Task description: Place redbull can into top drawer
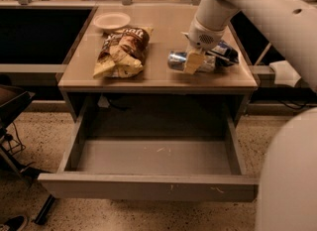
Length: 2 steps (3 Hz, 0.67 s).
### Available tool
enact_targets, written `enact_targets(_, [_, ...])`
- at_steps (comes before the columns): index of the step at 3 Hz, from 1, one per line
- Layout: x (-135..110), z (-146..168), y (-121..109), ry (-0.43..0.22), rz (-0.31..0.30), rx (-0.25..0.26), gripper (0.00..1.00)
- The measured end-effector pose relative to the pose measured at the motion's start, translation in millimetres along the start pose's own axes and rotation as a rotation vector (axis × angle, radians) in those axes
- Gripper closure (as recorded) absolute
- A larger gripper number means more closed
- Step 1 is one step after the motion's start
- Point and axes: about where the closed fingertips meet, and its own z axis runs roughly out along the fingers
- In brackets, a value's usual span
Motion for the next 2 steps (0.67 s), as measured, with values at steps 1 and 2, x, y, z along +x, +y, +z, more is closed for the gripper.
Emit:
enact_targets(1, [43.0, -64.3, 34.2, 0.033, 0.154, 0.12, 1.0])
enact_targets(2, [101.7, -129.5, 91.5, 0.042, 0.295, 0.179, 1.0])
